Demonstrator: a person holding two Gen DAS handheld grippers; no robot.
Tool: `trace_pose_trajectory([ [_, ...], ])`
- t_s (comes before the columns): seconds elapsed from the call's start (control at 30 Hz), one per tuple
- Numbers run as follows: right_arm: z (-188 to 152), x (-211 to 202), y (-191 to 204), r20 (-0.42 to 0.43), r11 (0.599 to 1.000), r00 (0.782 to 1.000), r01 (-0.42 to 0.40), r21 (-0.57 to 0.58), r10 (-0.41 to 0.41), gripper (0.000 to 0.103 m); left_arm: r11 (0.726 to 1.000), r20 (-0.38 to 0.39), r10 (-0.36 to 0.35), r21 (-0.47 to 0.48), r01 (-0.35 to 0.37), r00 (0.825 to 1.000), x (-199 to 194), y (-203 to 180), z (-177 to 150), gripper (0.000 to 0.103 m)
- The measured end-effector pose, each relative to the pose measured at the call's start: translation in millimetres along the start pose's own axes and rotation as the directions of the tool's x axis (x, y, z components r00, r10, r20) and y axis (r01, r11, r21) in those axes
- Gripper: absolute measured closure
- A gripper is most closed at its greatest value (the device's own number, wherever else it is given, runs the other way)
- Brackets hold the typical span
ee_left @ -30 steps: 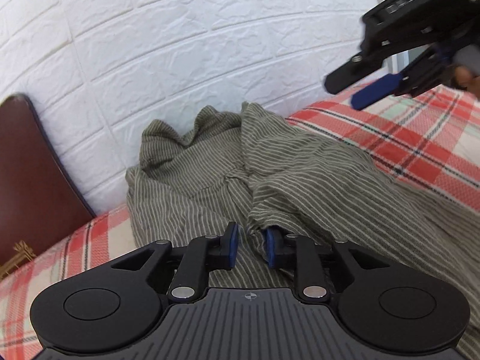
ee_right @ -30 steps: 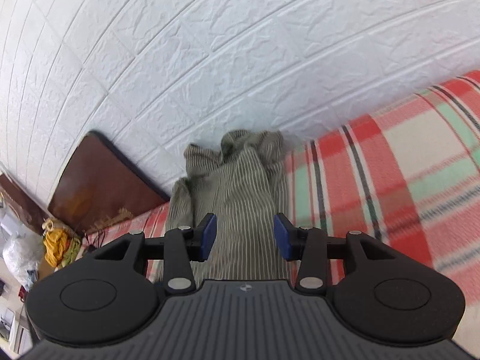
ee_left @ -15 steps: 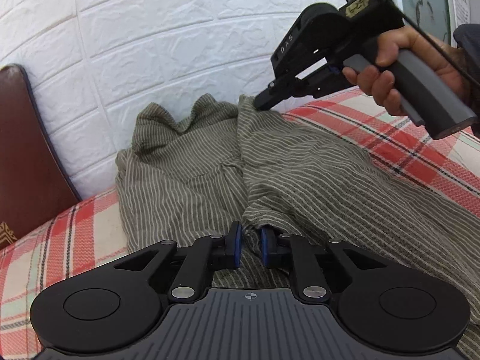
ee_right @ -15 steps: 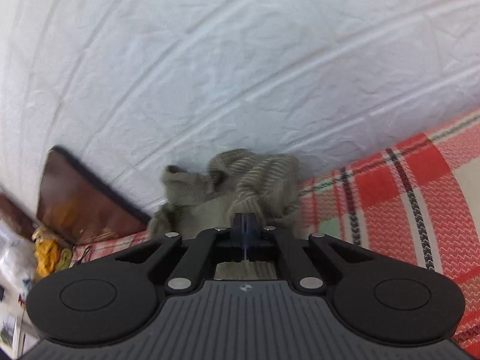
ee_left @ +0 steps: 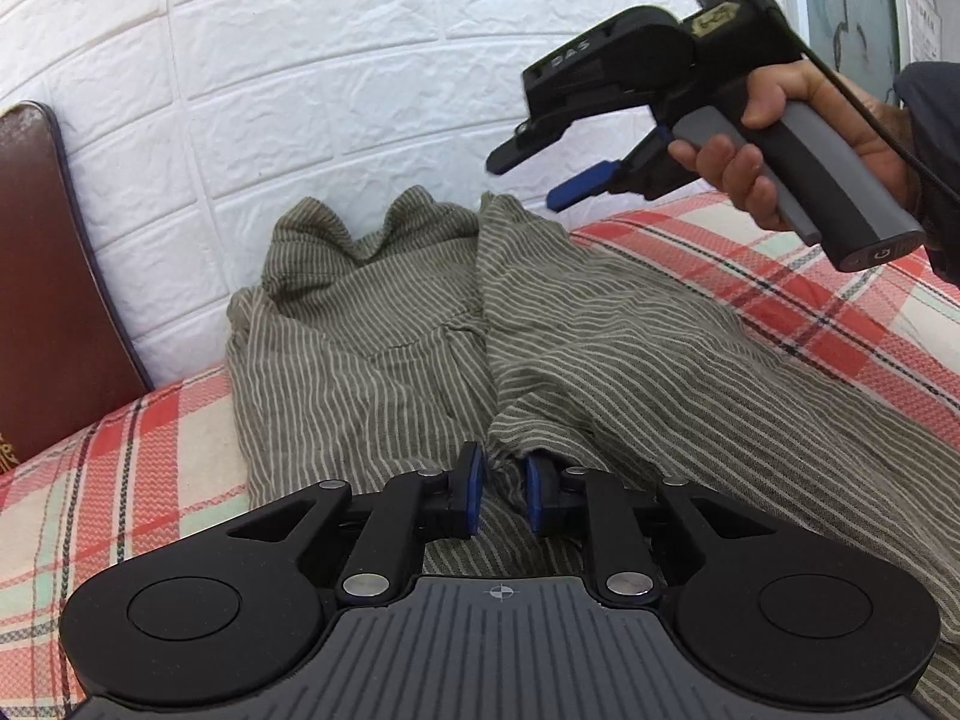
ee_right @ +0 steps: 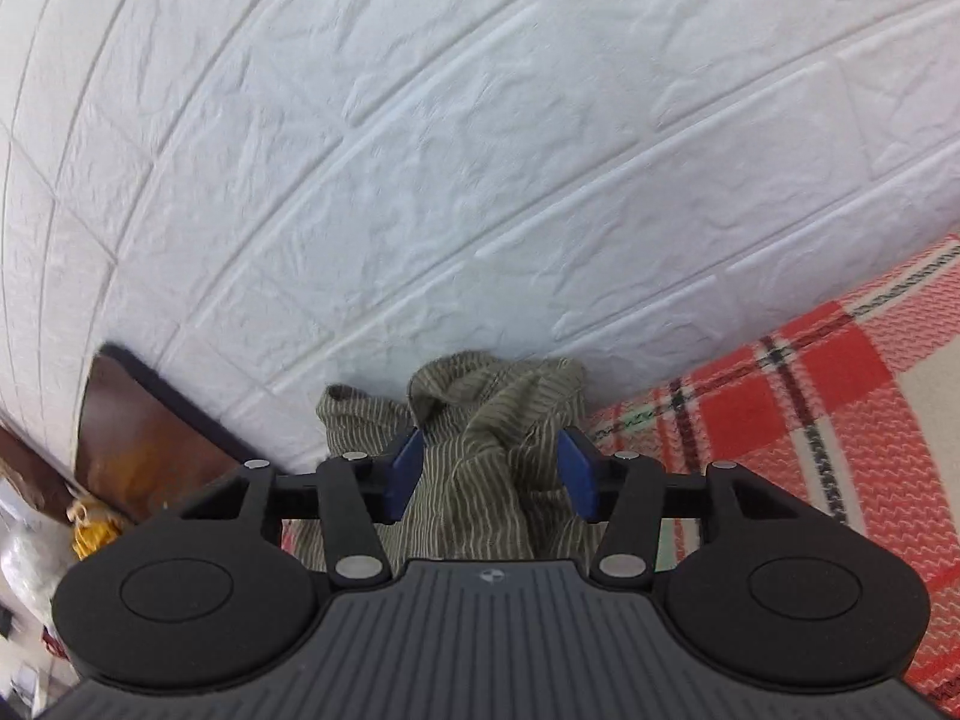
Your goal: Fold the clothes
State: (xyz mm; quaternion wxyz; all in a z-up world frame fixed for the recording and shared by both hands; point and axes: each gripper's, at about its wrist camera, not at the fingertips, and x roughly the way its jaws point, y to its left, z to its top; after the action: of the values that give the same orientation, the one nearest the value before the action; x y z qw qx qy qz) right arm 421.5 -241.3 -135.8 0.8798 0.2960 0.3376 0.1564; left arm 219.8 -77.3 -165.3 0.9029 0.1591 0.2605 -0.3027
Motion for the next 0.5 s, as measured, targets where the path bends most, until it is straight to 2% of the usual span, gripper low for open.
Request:
trace_pose_trajectory([
  [0.03,-0.8,5.9,1.7,-0.017,1.0,1.0,0.008,-0.014,-0.008,0.048,1.0,0.0,-0.001,-0.002,0.001,1.0,0.3,0.3,0.0,0.089],
  [0.07,-1.5,11.9,3.3,-0.034,1.0,0.999,0.016,-0.027,-0.017,0.067,1.0,-0.001,-0.003,-0.006,0.003,1.0,0.8,1.0,-0.1,0.089],
  [0.1,-2.3,17.8,5.0,-0.051,0.999,0.998,0.023,-0.041,-0.025,0.098,1.0,-0.002,-0.005,-0.009,0.005,1.0,1.4,1.6,-0.6,0.089],
  [0.13,-2.9,23.4,5.8,-0.064,0.998,0.997,0.031,-0.049,-0.034,0.099,1.0,-0.002,-0.007,-0.012,0.007,1.0,2.0,2.3,-1.6,0.09],
  [0.3,-6.6,38.2,-21.7,-0.029,0.997,0.998,0.056,0.055,-0.054,0.098,0.999,0.01,-0.025,-0.048,0.026,1.0,5.3,7.5,-6.2,0.09],
  [0.4,-9.2,38.3,-34.0,-0.009,0.993,0.999,0.032,0.118,-0.031,0.098,0.993,0.02,-0.059,-0.106,0.06,0.998,3.4,17.8,-7.2,0.089],
  [0.43,-9.5,35.9,-37.4,-0.001,0.99,1.0,0.021,0.142,-0.021,0.098,0.988,0.024,-0.073,-0.132,0.076,0.997,2.0,22.6,-7.3,0.088],
  [0.5,-8.3,27.4,-42.7,0.027,0.982,0.999,0.029,0.184,-0.035,0.096,0.978,0.03,-0.091,-0.185,0.094,0.995,-4.1,32.4,-7.9,0.079],
])
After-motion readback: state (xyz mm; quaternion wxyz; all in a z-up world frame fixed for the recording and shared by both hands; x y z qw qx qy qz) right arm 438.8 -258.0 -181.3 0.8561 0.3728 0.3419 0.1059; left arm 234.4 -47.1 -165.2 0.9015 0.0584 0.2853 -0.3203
